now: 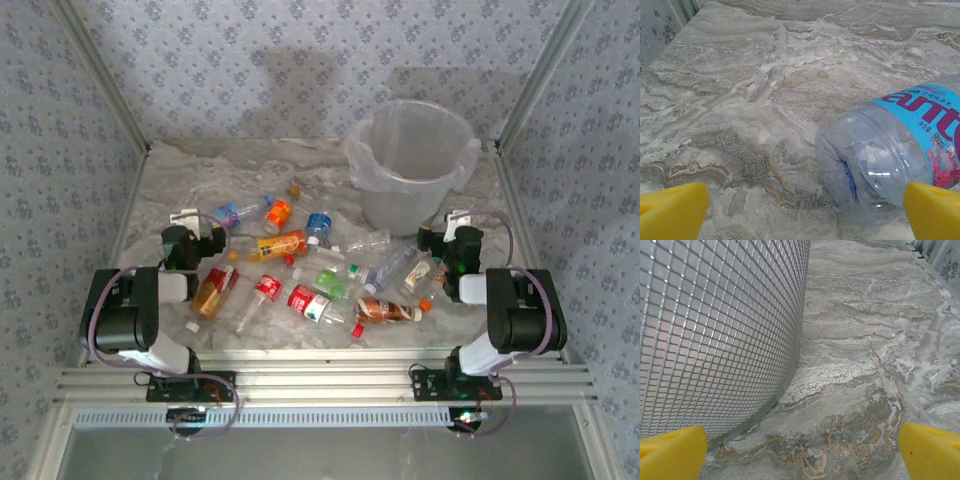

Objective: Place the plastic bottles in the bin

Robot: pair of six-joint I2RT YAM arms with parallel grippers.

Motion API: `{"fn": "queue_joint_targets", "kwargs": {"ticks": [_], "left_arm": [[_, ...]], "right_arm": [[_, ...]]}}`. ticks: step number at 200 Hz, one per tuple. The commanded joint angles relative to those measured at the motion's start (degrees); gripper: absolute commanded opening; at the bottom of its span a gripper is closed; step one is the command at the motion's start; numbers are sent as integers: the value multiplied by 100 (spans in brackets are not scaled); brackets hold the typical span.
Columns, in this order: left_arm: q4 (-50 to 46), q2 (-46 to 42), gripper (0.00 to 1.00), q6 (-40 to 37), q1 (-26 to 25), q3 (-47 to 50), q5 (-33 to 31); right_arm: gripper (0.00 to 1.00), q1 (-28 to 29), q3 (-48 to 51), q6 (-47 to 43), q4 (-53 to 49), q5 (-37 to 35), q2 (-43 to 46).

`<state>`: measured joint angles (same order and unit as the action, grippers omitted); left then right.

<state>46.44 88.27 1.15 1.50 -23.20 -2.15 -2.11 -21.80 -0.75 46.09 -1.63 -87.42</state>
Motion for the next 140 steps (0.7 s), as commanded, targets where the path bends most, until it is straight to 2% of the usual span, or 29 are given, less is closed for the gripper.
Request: {"fn": "queue_joint_targets", "kwargs": {"ticks": [1,140], "left_arm": [[19,-32,100,58,-3,-49,40],[21,-37,100,60,-1,-53,40]], "right_arm": [[100,20,-42,-65,127,32,-4],[100,10,-50,-56,120,74,-4]]}}
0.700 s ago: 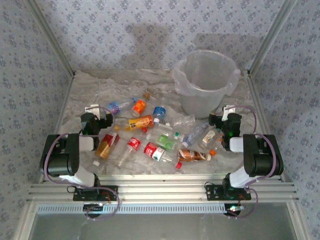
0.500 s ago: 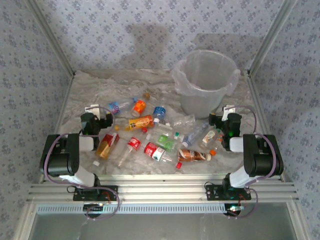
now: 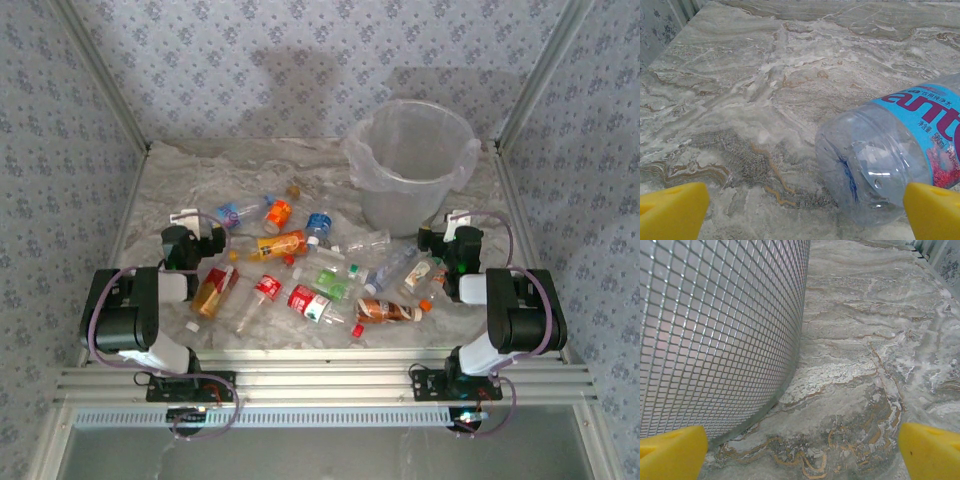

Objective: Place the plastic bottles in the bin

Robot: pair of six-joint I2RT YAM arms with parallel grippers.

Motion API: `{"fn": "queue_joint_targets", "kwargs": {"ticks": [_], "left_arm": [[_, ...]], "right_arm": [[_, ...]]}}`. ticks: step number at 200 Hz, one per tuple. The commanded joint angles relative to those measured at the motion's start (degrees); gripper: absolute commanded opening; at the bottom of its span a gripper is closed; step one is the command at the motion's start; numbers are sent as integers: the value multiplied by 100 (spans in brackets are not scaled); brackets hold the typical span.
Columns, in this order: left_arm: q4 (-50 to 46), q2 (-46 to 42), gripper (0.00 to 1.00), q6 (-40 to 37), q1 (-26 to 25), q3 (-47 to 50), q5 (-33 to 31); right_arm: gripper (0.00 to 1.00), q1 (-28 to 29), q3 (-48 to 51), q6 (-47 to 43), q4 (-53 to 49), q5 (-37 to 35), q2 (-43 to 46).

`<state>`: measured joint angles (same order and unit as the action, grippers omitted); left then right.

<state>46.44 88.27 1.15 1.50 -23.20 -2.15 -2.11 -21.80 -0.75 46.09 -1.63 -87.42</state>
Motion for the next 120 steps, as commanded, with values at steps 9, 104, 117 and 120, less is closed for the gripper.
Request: {"fn": "queue_joint_targets", "kwargs": {"ticks": [9,104,117,120], "left_arm": [[21,-32,100,60,-5,-53,40],[-134,-426,99,37,-30,32,54],[-401,-617,100,25,-58,-16,-10],[-466,-661,100,24,-73,-32,-32]], "right_arm": [[100,4,-47,-56,125,62,-8],[100,101,93,-31,-298,-262,759],[100,143,76,53,-699,-383,1141],[100,145,73,69,-784,-388,1220]]}}
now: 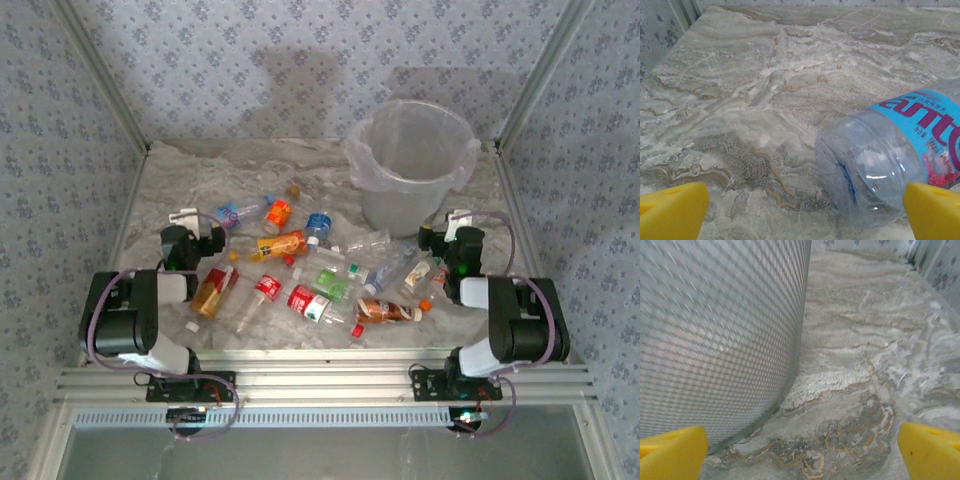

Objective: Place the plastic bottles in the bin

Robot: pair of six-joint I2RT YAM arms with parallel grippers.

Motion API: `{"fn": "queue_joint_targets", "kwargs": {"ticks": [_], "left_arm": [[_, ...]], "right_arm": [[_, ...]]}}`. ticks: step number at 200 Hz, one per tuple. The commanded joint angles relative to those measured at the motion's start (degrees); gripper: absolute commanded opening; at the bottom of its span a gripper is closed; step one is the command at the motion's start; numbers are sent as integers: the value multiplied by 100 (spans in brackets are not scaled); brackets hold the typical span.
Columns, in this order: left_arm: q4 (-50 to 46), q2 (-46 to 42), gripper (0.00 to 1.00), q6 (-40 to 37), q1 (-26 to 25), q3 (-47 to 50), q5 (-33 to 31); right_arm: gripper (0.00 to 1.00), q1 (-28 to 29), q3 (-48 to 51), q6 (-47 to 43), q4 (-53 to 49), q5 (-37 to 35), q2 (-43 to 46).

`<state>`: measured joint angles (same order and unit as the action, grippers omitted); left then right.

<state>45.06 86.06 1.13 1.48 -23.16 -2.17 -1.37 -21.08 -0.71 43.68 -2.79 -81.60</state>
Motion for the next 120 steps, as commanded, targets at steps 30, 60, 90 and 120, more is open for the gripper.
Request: {"fn": "queue_joint_targets", "kwargs": {"ticks": [30,60,90,120], "left_arm": [[-1423,-1066,100,87,-339,-315,-501],[-2666,-1881,99,323,-956,-787,-848],[-3785,-2331,100,521,-1935,-1466,-1016],[-4563,-2417,99,818,-2764,-2168,-555]], "right_arm": [[100,225,-69,359,-1552,-727,1397],[100,373,-335,1088,-3170,-1108,2253],[100,434,-643,1842,-4733,-1458,3184],[100,464,-1204,2633,-6359,-1601,3597]]}}
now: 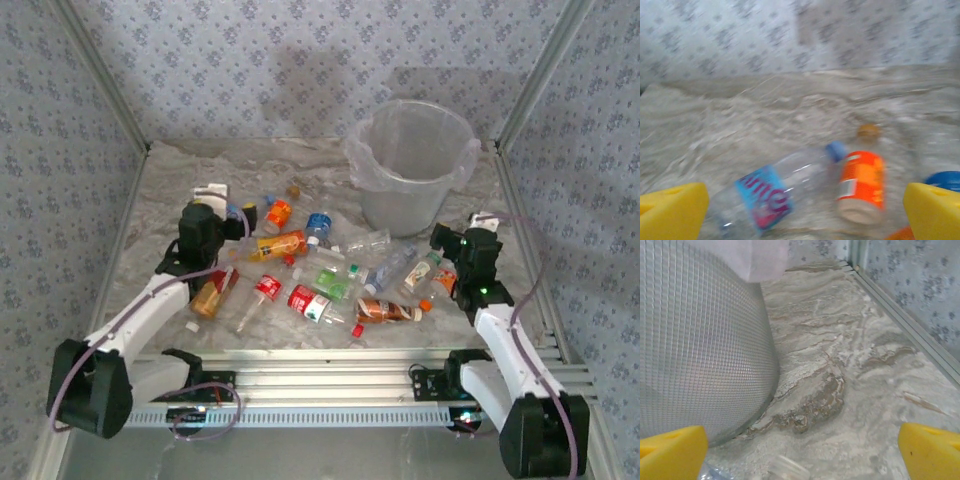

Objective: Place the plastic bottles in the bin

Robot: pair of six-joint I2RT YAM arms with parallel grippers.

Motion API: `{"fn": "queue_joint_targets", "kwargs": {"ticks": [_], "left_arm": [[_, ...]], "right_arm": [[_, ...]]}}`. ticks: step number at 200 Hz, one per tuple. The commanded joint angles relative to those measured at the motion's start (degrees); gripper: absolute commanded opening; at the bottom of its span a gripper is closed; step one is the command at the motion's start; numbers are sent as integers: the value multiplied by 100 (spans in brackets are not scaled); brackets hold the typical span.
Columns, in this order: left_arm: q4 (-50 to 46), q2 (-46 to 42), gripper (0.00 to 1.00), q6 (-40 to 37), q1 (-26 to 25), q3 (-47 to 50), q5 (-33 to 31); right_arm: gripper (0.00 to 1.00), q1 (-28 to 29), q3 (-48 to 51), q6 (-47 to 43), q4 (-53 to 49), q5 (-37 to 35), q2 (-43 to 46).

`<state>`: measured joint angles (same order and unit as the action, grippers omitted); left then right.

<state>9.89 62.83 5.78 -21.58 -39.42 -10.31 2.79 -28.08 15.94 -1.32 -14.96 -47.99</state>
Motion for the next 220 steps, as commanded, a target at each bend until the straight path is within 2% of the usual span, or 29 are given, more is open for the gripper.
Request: {"fn": "queue_joint_targets", "kwargs": {"ticks": [1,20,54,94,124,163,187,220], "left_arm": [[-1079,-90,100,362,-473,-567,289],[-1716,74,100,492,-878,-1129,883],[-2845,558,100,94,-1642,-2342,2065],[-3725,1346,100,-733,-2341,-3383,2987],[-3719,1703,100,-936,-2718,-3626,3127],[-3002,1660,100,-657,-2928,-3372,3157],[-2547,1460,100,-506,-2987,-2971,3086],[-2520,1408,100,-508,-3164,-2796,2875]], "right_arm": [[100,52,-523,1009,-1922,-406,241],[100,65,-912,1651,-3008,-710,253],[100,67,-1059,1964,-3678,-104,309],[89,68,-1050,2290,-4096,442,141],[83,57,-1024,2345,-4244,699,-58],[78,-111,-849,2284,-3989,1005,-297],[77,-262,-701,2238,-3717,1301,-486],[77,-399,-585,2218,-3337,1529,-770]]}}
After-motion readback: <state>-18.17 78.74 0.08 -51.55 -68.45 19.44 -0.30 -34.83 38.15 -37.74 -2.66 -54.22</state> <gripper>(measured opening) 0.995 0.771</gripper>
